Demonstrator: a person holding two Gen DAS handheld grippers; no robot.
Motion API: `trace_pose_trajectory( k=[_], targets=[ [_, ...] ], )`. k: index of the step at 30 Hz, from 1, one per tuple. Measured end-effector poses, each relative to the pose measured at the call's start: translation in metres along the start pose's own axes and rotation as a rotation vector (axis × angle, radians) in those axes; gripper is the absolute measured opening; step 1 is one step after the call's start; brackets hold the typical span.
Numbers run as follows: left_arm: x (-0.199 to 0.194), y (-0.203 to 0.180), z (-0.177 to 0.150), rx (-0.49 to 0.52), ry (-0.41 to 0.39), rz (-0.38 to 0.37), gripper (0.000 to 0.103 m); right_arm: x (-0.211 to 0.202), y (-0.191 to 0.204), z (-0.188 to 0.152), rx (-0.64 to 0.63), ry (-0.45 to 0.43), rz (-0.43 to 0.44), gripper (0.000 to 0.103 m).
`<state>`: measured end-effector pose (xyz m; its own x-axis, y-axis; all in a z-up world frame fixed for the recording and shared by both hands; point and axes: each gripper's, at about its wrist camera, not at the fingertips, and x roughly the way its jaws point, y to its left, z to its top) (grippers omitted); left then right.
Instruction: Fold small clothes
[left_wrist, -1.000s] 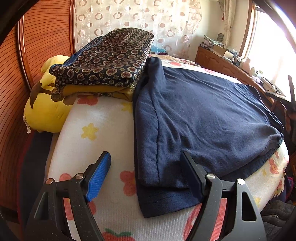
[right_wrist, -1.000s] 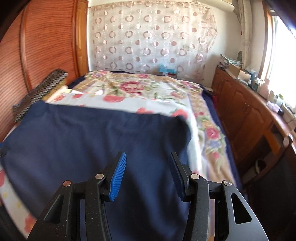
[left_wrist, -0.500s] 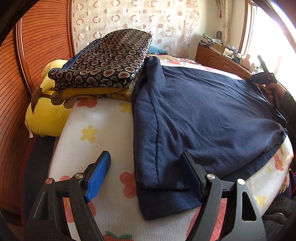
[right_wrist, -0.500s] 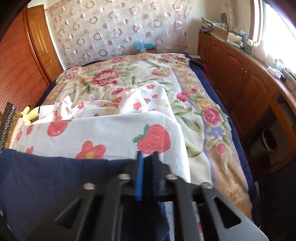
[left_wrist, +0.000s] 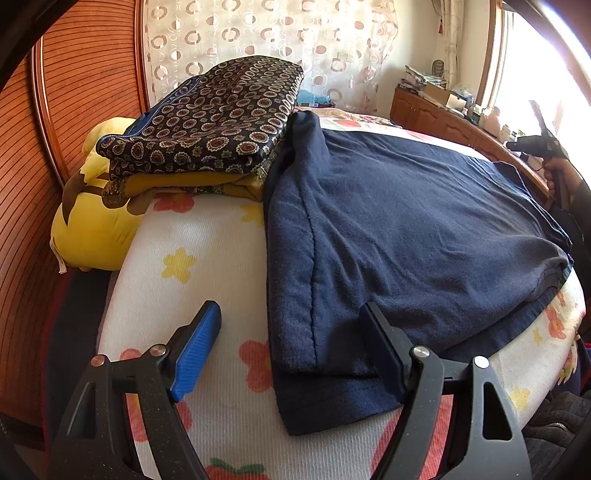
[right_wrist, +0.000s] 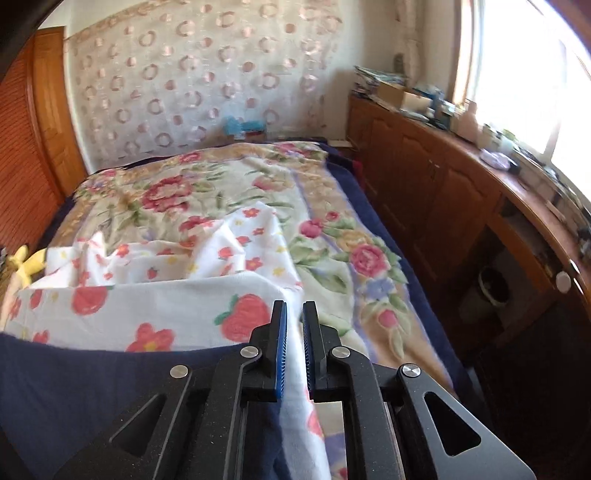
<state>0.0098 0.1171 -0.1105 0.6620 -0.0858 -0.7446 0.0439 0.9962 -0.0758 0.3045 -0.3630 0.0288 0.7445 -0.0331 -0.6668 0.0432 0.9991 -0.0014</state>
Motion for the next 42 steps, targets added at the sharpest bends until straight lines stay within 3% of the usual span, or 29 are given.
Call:
trace_pose_trajectory(
  k=[7, 13, 18, 23, 25, 27, 31, 37, 42],
  targets=[
    [-0.001, 0.001, 0.0, -0.012, -0.001, -0.004, 0.078, -0.049, 0.034, -0.057, -0.15, -0.015, 0.146, 0.009],
    [-0.003, 0.004, -0.001, -0.039, -0.008, -0.04, 0.078, -0.072, 0.051, -0.124, -0.242, 0.024, 0.252, 0.009],
    [-0.004, 0.003, -0.001, -0.04, -0.012, -0.057, 0.065, -0.069, 0.064, -0.164, -0.305, 0.058, 0.272, 0.009],
    [-0.006, 0.001, 0.0, -0.039, -0.012, -0.089, 0.049, -0.073, 0.06, -0.172, -0.3, 0.036, 0.273, 0.011],
    [-0.006, 0.001, -0.001, -0.037, -0.013, -0.084, 0.049, -0.073, 0.058, -0.174, -0.297, 0.038, 0.289, 0.019],
    [-0.005, 0.001, 0.001, -0.041, -0.012, -0.081, 0.049, -0.072, 0.059, -0.173, -0.302, 0.047, 0.33, 0.036],
    [-0.005, 0.001, 0.001, -0.042, -0.009, -0.074, 0.049, -0.085, 0.066, -0.171, -0.336, 0.04, 0.293, 0.036],
    [-0.004, 0.002, 0.001, -0.046, -0.012, -0.074, 0.049, -0.149, 0.11, -0.195, -0.399, -0.039, 0.483, 0.035],
    [-0.004, 0.003, 0.001, -0.045, -0.011, -0.073, 0.049, -0.175, 0.175, -0.232, -0.517, 0.007, 0.662, 0.029]
  ],
)
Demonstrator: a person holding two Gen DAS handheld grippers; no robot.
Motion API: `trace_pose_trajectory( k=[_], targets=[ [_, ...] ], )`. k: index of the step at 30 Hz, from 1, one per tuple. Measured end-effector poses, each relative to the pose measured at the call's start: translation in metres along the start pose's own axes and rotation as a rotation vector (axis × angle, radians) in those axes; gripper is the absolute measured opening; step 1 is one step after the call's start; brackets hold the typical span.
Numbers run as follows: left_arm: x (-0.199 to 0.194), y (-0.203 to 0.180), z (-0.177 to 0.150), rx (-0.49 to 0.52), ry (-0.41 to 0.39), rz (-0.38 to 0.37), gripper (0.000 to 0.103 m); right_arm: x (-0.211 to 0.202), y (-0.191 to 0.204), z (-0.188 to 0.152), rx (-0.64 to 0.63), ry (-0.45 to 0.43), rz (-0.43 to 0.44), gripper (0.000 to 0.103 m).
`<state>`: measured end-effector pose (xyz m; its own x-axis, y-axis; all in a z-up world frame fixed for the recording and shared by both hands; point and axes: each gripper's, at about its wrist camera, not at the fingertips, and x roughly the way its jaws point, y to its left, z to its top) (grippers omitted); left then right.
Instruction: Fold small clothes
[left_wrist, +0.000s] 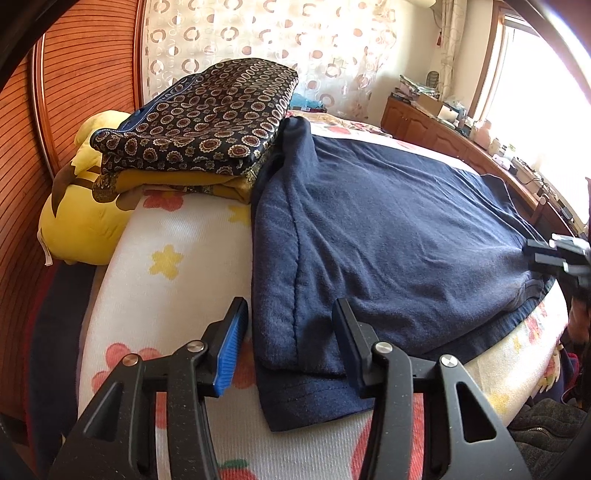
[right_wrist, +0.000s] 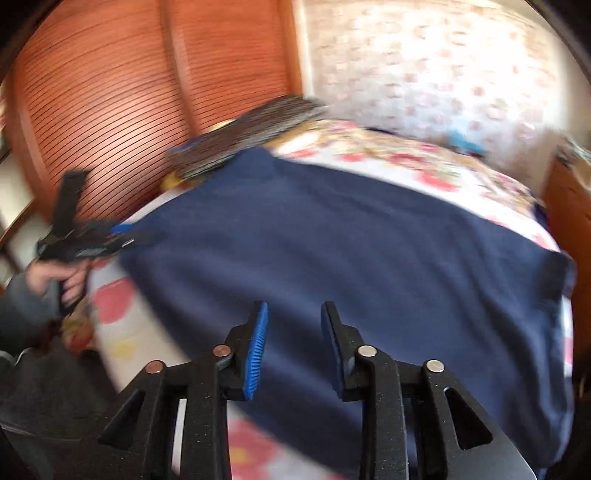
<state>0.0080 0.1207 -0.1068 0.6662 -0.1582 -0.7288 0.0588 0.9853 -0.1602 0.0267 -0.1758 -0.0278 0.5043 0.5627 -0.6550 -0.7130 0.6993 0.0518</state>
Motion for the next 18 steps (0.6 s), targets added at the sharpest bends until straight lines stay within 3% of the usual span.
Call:
trace_pose_trajectory(
  k=[8, 18],
  targets=[
    [0.0, -0.001, -0.001, -0.002, -0.004, -0.007, 0.049, 0.031, 0.053, -0.002, -0.101, 0.065, 0.12, 0.027],
    [0.0, -0.001, -0.002, 0.001, -0.004, -0.007, 0.049, 0.069, 0.054, 0.007, -0.137, 0.133, 0.09, 0.027]
  ],
)
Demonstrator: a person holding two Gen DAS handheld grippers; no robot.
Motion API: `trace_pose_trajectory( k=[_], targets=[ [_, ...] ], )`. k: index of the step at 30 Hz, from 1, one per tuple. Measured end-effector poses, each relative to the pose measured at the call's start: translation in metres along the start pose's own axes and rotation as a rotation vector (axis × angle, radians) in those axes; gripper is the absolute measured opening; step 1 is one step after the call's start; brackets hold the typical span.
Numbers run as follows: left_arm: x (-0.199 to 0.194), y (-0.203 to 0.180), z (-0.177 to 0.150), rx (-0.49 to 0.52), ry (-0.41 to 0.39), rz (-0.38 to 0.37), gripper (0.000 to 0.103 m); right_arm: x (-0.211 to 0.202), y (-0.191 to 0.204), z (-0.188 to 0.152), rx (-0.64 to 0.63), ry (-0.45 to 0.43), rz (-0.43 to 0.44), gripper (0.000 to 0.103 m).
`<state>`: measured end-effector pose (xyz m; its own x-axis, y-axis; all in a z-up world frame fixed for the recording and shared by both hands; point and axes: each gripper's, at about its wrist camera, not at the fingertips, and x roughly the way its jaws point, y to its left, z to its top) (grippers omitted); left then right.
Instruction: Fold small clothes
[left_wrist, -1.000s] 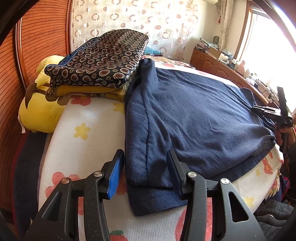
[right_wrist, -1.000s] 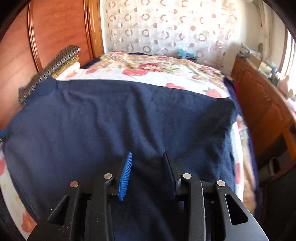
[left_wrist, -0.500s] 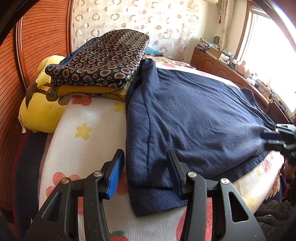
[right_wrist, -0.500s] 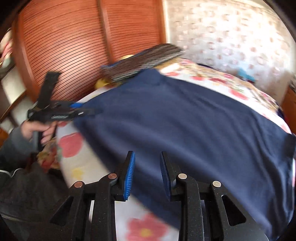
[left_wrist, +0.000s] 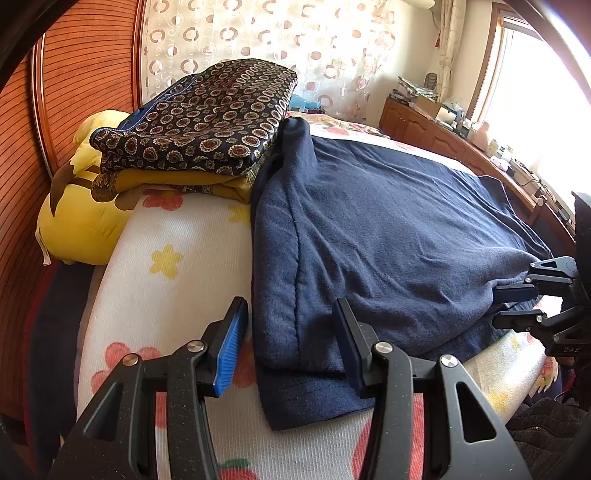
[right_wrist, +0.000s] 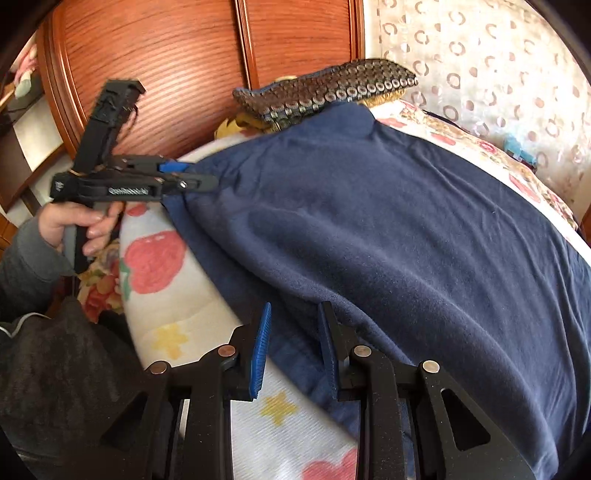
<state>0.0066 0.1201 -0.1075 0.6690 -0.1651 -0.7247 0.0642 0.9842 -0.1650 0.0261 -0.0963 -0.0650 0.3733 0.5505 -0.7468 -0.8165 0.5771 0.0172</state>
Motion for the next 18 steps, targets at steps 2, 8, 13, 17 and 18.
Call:
trace_pose_trajectory(
  k=[2, 8, 13, 17, 18],
  targets=[
    [0.0, 0.0, 0.0, 0.002, 0.001, 0.001, 0.049, 0.001, 0.002, 0.002, -0.017, -0.009, -0.004, 0.027],
    [0.0, 0.0, 0.001, 0.003, 0.001, 0.0, 0.049, 0.002, 0.013, 0.002, -0.103, -0.011, -0.102, 0.005],
    [0.0, 0.001, 0.001, 0.0, 0.004, -0.007, 0.049, -0.004, 0.013, 0.002, -0.072, -0.008, -0.033, 0.002],
    [0.0, 0.001, 0.002, -0.006, 0.007, -0.012, 0.049, -0.021, 0.014, 0.002, -0.028, -0.045, 0.053, 0.002],
    [0.0, 0.001, 0.002, -0.006, 0.007, -0.011, 0.049, -0.025, 0.015, 0.003, -0.02, -0.051, 0.076, 0.002]
  ],
)
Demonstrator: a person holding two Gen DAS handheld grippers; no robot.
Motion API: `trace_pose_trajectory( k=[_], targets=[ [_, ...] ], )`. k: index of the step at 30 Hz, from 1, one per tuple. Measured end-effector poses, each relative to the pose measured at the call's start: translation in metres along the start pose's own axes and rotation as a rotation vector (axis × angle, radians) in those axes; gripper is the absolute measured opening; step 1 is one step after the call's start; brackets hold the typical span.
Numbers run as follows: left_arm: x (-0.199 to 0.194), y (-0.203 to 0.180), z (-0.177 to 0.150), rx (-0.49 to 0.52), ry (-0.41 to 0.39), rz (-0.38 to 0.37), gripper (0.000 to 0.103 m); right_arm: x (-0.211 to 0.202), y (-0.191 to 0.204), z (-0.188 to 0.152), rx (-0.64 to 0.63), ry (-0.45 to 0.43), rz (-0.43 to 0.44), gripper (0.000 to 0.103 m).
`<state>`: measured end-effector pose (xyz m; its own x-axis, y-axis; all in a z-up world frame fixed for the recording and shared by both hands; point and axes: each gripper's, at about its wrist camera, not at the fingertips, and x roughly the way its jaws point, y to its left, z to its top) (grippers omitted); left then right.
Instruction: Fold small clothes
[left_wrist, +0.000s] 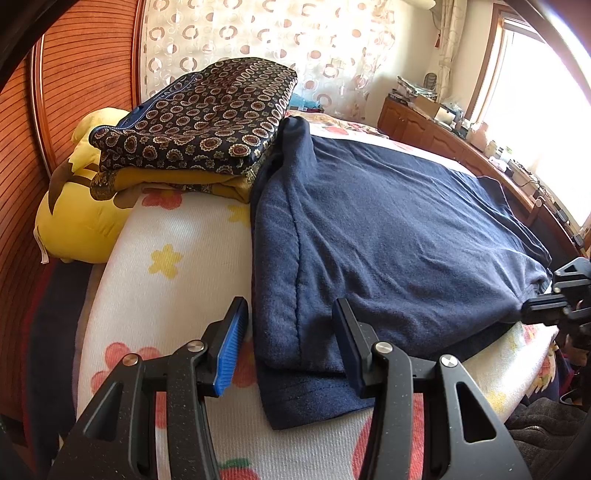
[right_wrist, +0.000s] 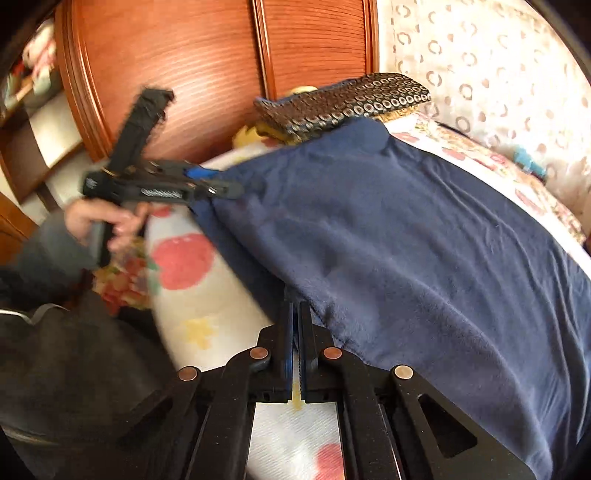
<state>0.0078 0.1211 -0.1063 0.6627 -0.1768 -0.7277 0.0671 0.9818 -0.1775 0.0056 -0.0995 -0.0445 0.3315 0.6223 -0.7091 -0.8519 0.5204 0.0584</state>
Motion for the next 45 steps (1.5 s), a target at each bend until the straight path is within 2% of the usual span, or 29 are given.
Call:
trace_pose_trajectory(
  k=[4, 5, 11, 14, 16, 19, 23, 29, 31, 33, 35, 37, 38, 39, 41, 45],
  targets=[
    [0.0, 0.001, 0.0, -0.002, 0.002, 0.0, 0.049, -0.009, 0.002, 0.0, 0.007, -0.007, -0.002, 0.002],
    [0.0, 0.001, 0.0, -0.003, 0.002, -0.001, 0.049, -0.01, 0.001, 0.0, 0.021, -0.013, 0.011, 0.005],
    [-0.001, 0.001, 0.0, -0.004, 0.005, 0.006, 0.048, -0.012, -0.007, 0.002, 0.044, -0.038, -0.045, 0.008],
    [-0.001, 0.001, -0.001, 0.002, 0.003, 0.01, 0.039, -0.017, -0.008, -0.002, 0.046, -0.04, -0.065, 0.008],
    [-0.001, 0.002, 0.0, -0.004, 0.004, 0.01, 0.039, -0.016, -0.005, -0.002, 0.04, -0.041, -0.078, 0.008],
    [0.0, 0.001, 0.001, 0.0, 0.008, 0.013, 0.039, -0.021, -0.002, -0.006, 0.033, -0.036, -0.031, 0.008],
    [-0.001, 0.001, 0.001, -0.001, 0.007, 0.012, 0.039, -0.007, 0.011, -0.006, 0.007, -0.008, 0.033, 0.008],
    [0.0, 0.002, 0.001, -0.002, 0.009, 0.01, 0.039, 0.025, 0.005, -0.003, 0.0, 0.039, 0.005, 0.009],
    [0.0, 0.002, 0.001, -0.002, 0.009, 0.009, 0.039, 0.034, 0.005, -0.001, -0.019, 0.054, -0.041, 0.016],
    [0.0, 0.002, 0.001, -0.005, 0.01, 0.005, 0.039, 0.037, 0.006, 0.001, -0.024, 0.05, -0.018, 0.027],
    [0.0, 0.002, 0.001, -0.008, 0.012, -0.007, 0.039, 0.039, 0.012, 0.003, -0.046, 0.052, -0.017, 0.033],
    [-0.001, -0.001, 0.001, 0.0, 0.008, -0.012, 0.037, 0.04, 0.016, 0.002, -0.075, 0.051, -0.037, 0.033],
    [-0.001, -0.002, 0.002, 0.003, 0.007, -0.013, 0.028, 0.042, 0.018, 0.002, -0.087, 0.052, -0.05, 0.032],
    [-0.001, -0.002, 0.002, 0.005, 0.005, -0.012, 0.02, 0.044, 0.018, 0.003, -0.088, 0.055, -0.056, 0.016],
    [-0.003, -0.003, 0.004, 0.008, 0.001, -0.024, 0.009, 0.044, 0.016, 0.005, -0.083, 0.059, -0.088, 0.01],
    [-0.021, -0.005, 0.01, 0.0, -0.064, -0.048, 0.006, 0.036, 0.015, 0.004, -0.041, 0.039, -0.016, 0.009]
  ],
)
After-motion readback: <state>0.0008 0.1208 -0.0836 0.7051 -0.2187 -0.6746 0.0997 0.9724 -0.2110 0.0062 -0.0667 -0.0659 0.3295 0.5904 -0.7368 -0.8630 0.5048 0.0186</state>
